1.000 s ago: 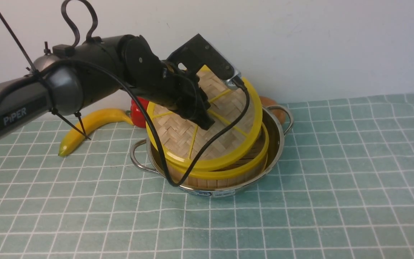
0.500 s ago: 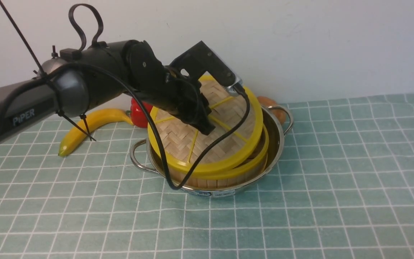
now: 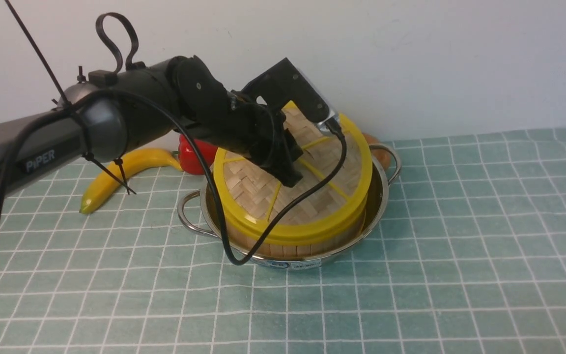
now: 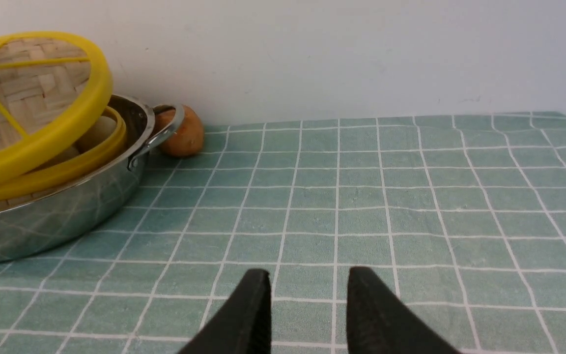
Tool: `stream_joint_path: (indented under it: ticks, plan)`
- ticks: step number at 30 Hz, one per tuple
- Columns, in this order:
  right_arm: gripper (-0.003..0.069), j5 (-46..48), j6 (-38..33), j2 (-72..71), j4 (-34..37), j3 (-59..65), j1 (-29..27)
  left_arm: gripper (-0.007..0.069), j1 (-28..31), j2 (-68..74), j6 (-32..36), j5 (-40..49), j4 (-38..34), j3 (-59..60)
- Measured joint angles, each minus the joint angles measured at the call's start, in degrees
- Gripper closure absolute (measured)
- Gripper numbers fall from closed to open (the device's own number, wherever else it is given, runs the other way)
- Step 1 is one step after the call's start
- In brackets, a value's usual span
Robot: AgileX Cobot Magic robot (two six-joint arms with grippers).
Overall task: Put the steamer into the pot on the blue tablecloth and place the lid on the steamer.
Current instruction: 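Place the yellow bamboo steamer lid onto the steamer in the pot with the left gripper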
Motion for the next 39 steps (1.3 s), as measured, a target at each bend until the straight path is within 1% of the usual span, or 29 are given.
stream_joint_path:
  ticks: [7,21,39]
  plan:
    - [0.0419,0.0,0.0,0.0,-0.1,0.0,0.0,0.0505,0.0,0.0,0.0,-0.2,0.0,0.0]
    - [0.0419,0.0,0.0,0.0,0.0,0.0,0.0,0.0505,0.0,0.0,-4.7,-2.0,1.7,0.0]
    - [0.0419,0.0,0.0,0.0,0.0,0.0,0.0,0.0505,0.0,2.9,-6.3,-1.3,2.7,0.0]
